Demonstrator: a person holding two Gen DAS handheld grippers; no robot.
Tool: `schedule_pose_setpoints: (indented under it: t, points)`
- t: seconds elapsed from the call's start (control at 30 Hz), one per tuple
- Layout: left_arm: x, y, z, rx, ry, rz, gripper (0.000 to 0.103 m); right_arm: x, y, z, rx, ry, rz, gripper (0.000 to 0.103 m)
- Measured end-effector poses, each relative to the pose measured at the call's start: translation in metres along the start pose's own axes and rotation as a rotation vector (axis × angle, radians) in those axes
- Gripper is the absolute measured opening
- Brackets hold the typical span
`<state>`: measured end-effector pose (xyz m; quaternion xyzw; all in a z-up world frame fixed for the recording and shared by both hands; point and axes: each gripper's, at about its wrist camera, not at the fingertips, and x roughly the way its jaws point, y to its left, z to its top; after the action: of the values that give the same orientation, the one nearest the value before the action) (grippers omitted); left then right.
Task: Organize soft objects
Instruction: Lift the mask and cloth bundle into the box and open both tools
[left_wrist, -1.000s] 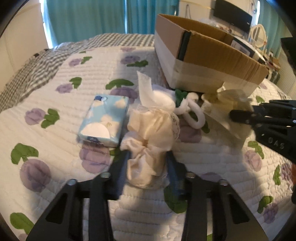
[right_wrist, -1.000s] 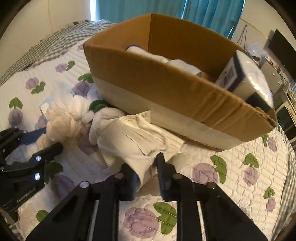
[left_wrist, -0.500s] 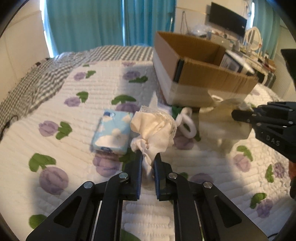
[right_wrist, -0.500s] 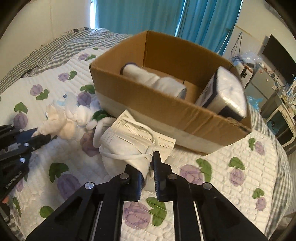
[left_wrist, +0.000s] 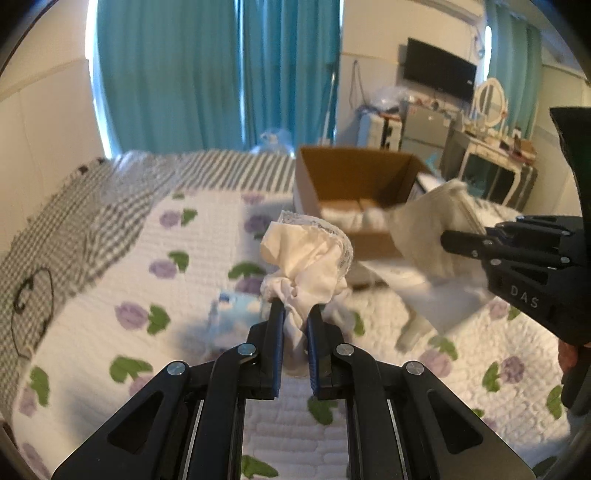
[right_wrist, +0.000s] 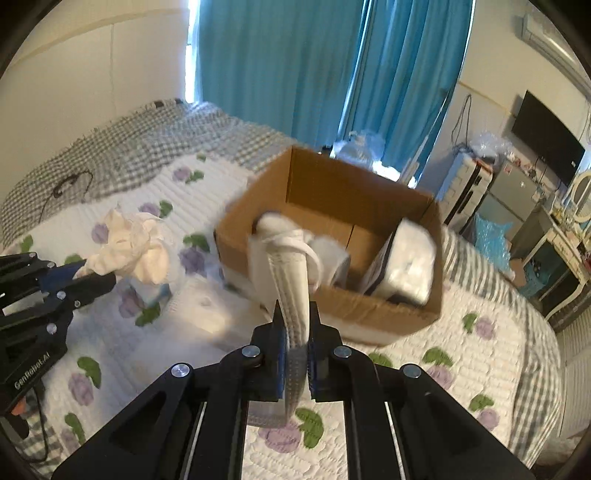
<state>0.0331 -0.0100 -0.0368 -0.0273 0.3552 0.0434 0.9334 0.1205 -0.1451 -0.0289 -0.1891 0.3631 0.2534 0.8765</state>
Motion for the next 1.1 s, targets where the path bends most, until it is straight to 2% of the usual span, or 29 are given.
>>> schedule_pose_setpoints:
  t: [0.3, 0.6, 0.73, 0.87, 1.1]
  points:
    - [-0.018, -0.015, 0.057, 0.026, -0.119, -0.022, 0.01, -0.038, -0.016, 0.057, -0.008, -0.12, -0.04, 0.008]
    - [-0.005, -0.039, 0.111, 0.06, -0.179, -0.043, 0.01, -0.038, -0.05, 0.102, 0.008, -0.182, -0.084, 0.008]
    - [0.013, -0.051, 0.123, 0.079, -0.174, -0.041, 0.01, -0.021, -0.072, 0.116, 0.047, -0.187, -0.079, 0.008]
    - [0.042, -0.059, 0.127, 0.076, -0.136, -0.039, 0.01, 0.009, -0.089, 0.123, 0.063, -0.168, -0.079, 0.008]
    - [0.092, -0.073, 0.122, 0.092, -0.061, -0.023, 0.01, 0.067, -0.11, 0.109, 0.104, -0.106, -0.056, 0.008]
